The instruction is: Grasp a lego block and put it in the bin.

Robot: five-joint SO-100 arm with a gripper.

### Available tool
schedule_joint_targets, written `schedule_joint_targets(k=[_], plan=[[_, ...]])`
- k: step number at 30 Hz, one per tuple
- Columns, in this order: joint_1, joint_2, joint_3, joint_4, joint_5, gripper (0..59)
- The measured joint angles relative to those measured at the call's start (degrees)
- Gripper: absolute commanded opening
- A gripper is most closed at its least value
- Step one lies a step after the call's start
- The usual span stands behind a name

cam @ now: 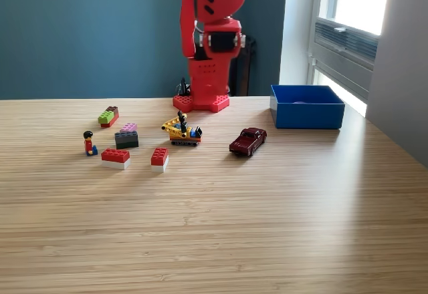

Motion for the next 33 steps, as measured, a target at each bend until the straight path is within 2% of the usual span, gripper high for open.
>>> schedule_joint_targets(k=[11, 15, 23, 33], plan=[[-28.4, 0.6, 0.6, 2.2, 5.7, 0.0], [-35.6, 0.7, 0.6, 2.2, 5.7, 0.0], [-44.3, 0.7, -1.7, 2.2, 1.8, 0.0], [-46.8, 0.7, -6.2, -5.6, -0.8, 0.0]])
